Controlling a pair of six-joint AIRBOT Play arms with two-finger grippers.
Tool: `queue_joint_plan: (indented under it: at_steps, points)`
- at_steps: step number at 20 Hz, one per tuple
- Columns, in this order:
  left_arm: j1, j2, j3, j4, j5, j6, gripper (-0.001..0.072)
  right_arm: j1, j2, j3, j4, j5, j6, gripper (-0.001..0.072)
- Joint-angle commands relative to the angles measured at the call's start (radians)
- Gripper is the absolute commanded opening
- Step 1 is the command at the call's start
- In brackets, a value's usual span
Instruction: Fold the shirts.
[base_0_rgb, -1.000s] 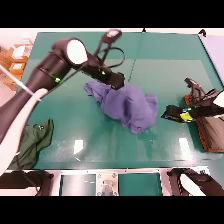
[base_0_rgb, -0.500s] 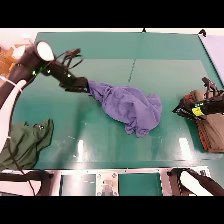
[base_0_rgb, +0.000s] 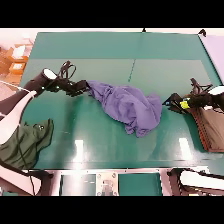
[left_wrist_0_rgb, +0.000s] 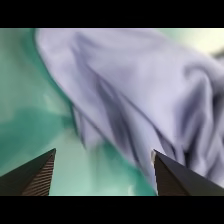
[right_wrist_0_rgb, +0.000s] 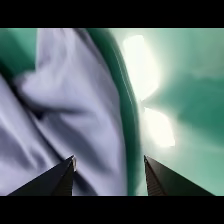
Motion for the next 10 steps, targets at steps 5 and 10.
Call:
queue_joint_plan:
  at_steps: [5,10]
  points:
    - [0.002,-0.132,0.066,-0.214,0.121,0.137,0.0504,0.04,-0.238,0.169,0.116,0.007,-0.053,0.0502]
    - [0.005,-0.144,0.093,-0.247,0.13,0.172,0.0028,0.095,-0.277,0.188,0.131,0.006,-0.079,0.0464]
